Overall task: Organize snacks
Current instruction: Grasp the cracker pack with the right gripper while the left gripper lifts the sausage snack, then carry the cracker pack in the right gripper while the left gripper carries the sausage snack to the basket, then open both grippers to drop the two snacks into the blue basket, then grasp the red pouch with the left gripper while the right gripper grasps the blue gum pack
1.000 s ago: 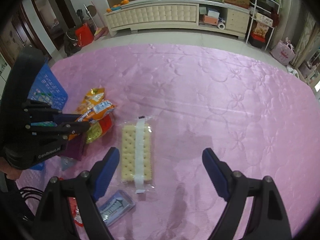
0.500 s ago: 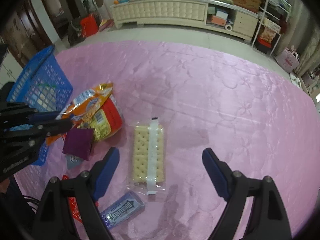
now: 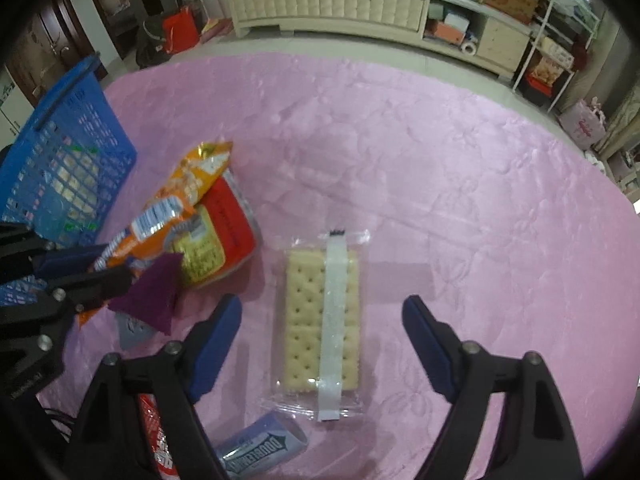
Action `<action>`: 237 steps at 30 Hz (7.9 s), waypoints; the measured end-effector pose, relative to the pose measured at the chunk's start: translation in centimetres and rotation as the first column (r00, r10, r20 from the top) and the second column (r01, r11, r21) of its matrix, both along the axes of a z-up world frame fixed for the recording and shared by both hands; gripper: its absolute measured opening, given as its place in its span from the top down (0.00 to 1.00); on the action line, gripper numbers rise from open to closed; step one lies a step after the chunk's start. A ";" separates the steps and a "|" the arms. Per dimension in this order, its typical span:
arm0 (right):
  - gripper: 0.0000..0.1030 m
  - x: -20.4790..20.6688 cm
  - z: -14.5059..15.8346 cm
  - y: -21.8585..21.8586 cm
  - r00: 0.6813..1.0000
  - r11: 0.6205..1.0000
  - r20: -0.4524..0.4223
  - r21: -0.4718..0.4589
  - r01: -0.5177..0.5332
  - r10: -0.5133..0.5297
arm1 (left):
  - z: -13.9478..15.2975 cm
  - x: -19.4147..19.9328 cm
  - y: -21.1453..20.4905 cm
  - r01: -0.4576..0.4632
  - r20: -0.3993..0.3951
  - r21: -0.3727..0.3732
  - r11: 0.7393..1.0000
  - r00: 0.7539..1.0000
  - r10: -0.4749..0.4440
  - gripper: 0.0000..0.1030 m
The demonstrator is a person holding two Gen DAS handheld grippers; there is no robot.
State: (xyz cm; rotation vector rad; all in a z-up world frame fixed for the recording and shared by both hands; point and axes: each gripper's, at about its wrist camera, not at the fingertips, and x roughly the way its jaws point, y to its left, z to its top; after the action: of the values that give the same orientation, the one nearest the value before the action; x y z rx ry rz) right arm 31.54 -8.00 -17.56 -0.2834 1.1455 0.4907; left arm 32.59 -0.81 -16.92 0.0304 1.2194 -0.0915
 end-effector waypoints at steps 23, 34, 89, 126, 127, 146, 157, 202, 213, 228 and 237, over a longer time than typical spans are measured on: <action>0.55 -8.0 12.2 -1.6 0.986 0.989 0.163 0.146 -0.036 0.012 | 9.3 -7.9 1.3 0.001 0.207 -0.077 0.997 0.978 0.015 0.88; 0.55 -11.5 18.0 2.9 0.965 0.971 0.252 0.205 -0.120 0.066 | 14.2 -12.6 7.4 -0.045 0.303 -0.075 0.996 0.951 0.066 0.88; 0.01 -8.7 14.5 14.4 0.978 0.990 0.202 0.115 -0.078 0.053 | 11.4 -12.3 18.9 -0.184 0.256 -0.116 0.976 0.944 0.208 0.88; 0.01 -5.7 12.3 10.0 0.990 0.988 0.133 0.151 0.031 -0.052 | 9.2 -7.5 17.1 -0.127 0.229 -0.076 0.989 0.963 0.141 0.34; 0.01 -5.9 12.5 9.9 0.989 0.988 0.136 0.150 0.030 -0.051 | 9.4 -7.8 17.1 -0.124 0.235 -0.074 0.990 0.962 0.138 0.33; 0.01 -10.1 15.7 0.9 0.974 0.985 0.188 0.142 0.100 -0.126 | 11.8 -11.8 7.7 0.012 0.293 -0.029 0.999 0.956 -0.003 0.29; 0.01 -12.0 13.0 -5.5 0.972 0.979 0.154 0.123 0.160 -0.179 | 8.7 -12.4 0.7 0.088 0.241 -0.040 0.995 0.968 -0.076 0.29; 0.01 -10.3 0.0 -9.6 0.965 0.966 -0.088 0.061 0.252 -0.246 | -7.7 -6.9 -4.8 0.060 -0.118 -0.013 0.998 0.991 -0.061 0.36; 0.01 -10.6 0.7 -8.9 0.965 0.966 -0.085 0.060 0.252 -0.246 | -7.7 -8.2 -4.3 0.024 -0.089 -0.019 1.000 0.996 -0.026 0.64; 0.08 -8.0 0.5 -6.0 0.959 0.962 -0.147 0.085 0.258 -0.244 | -5.6 -9.4 -2.1 0.016 0.045 0.000 1.000 0.999 -0.016 0.63; 0.24 -6.4 -1.9 -3.5 0.946 0.963 -0.213 0.063 0.263 -0.245 | -5.3 -7.3 -1.5 0.048 0.067 0.033 0.998 0.997 -0.050 0.63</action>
State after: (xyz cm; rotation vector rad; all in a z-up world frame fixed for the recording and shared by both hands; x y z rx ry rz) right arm 25.12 -11.54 -19.49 -0.0033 1.3335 0.3467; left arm 25.26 -2.27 -22.24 0.0899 1.1525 -0.1133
